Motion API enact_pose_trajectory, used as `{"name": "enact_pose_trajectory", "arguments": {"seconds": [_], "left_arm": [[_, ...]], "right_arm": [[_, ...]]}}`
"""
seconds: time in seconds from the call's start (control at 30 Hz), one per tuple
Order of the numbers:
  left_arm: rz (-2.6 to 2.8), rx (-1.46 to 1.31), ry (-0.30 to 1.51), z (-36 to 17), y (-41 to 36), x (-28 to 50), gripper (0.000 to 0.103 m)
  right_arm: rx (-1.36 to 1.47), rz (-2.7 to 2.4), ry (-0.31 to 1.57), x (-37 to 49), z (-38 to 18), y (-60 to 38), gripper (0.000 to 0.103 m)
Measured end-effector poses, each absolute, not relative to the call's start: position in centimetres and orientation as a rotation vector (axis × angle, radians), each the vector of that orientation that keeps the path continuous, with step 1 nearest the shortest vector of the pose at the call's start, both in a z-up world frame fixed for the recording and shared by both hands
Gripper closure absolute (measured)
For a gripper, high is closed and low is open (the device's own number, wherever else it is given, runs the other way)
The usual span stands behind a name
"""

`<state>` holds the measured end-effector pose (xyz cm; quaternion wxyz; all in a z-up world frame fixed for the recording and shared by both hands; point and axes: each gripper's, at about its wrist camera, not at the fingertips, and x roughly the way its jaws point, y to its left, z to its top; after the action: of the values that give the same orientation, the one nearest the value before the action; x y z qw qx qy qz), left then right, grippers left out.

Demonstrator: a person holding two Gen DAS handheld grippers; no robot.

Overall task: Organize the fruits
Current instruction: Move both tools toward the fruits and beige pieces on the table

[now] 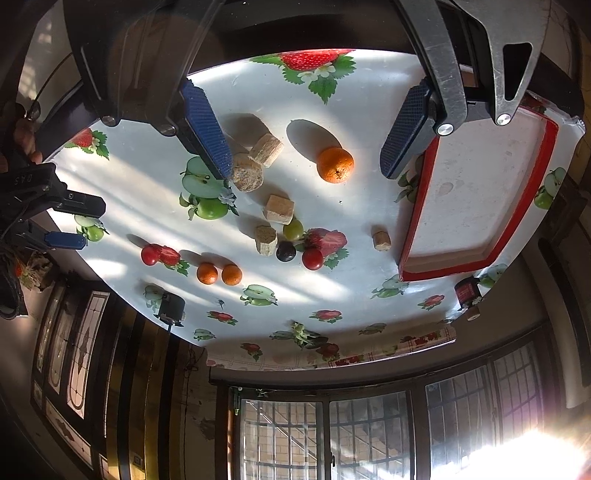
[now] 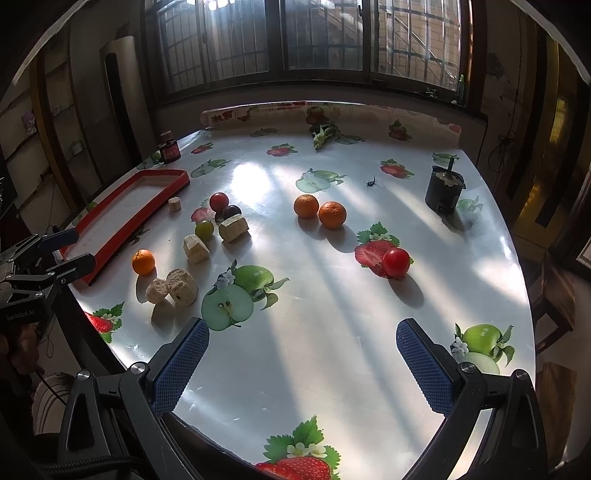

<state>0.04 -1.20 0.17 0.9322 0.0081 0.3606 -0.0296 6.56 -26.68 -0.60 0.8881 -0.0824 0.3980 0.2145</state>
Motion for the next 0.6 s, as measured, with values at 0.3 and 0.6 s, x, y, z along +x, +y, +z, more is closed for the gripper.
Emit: {"name": "enact_pose_trajectory", "arguments": {"seconds": [0.3,0.6], "left_arm": [[-0.115,0.035,0.844,-2.3,-2.2,1.2,0.02],[-0.13,0.036,0.897,-4.4,-2.5,2.7,0.02]], "right_arm": [[-0.129,0.436,0.811,8.0,-1.9,-27.9,0.001],[-0.091,0.418,0.815,9.7,-2.9,-28.8,0.001]]}}
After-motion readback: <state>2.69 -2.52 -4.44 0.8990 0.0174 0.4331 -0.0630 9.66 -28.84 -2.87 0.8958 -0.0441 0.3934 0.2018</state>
